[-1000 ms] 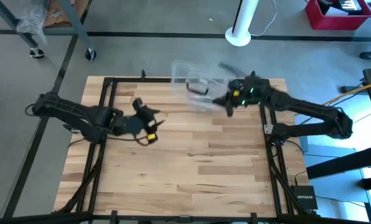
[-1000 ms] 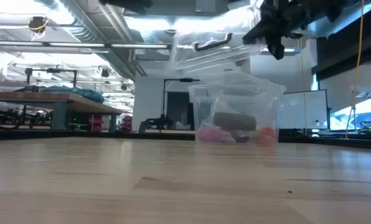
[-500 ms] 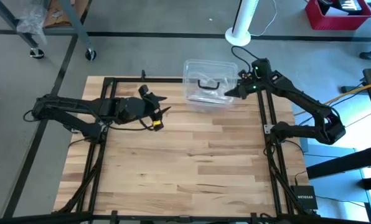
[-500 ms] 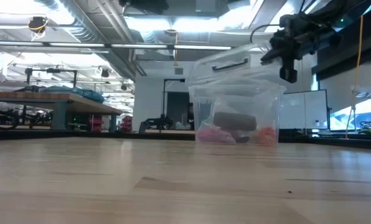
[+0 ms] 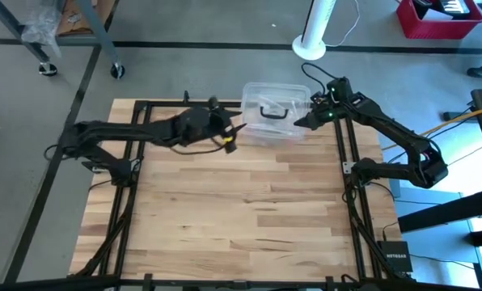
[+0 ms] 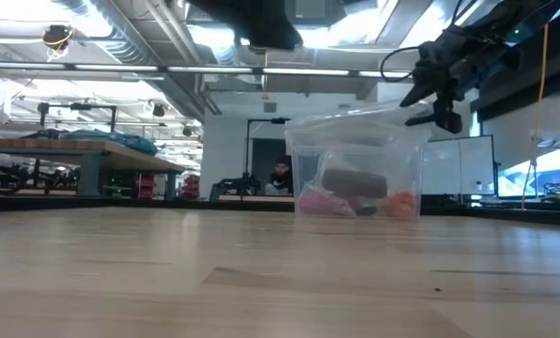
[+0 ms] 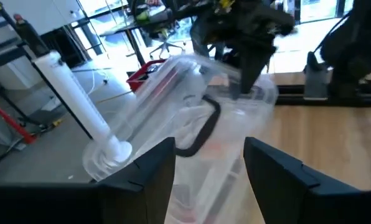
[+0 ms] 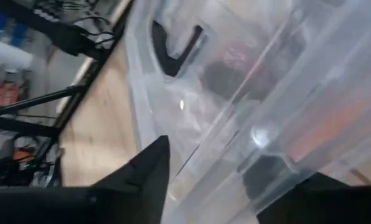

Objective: Roll bandage
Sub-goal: Close the transparent bin

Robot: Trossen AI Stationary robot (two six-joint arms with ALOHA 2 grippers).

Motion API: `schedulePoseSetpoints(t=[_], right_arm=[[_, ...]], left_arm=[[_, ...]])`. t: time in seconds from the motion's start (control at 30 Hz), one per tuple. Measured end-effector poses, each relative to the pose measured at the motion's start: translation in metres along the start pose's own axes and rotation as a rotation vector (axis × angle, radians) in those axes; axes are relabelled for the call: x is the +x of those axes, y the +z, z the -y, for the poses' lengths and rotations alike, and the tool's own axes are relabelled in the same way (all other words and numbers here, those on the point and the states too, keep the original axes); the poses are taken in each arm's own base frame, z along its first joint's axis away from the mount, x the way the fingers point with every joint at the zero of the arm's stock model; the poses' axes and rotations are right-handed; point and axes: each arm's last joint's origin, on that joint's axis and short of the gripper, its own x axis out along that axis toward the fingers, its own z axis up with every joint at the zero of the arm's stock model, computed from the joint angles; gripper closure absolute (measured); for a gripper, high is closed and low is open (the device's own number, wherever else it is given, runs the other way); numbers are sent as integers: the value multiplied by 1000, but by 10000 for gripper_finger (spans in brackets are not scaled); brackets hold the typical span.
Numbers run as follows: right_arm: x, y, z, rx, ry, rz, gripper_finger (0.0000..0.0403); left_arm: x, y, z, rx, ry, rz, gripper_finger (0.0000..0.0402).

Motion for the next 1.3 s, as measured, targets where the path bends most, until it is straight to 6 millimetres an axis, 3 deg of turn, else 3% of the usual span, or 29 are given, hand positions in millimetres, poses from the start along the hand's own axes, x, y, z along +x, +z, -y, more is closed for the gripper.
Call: schedulePoseSetpoints(t=[0.33,0.47,0.8,1.3], right_arm=[[0,-4,4,-5,-131,-13,170],[0,-3,4,-9,-133,-10,169],[-16,-3,-8,-71,-221,43,169],[-37,-3,-18,-73,-540,-34,168]], left_arm=[[95,-46,-30,-91,-109,-65,220],[116,-64,-37,-94,-94,-145,220],[119,-84,-52,-124,-67,-279,220],[118,-88,-51,-124,-73,-319,220]])
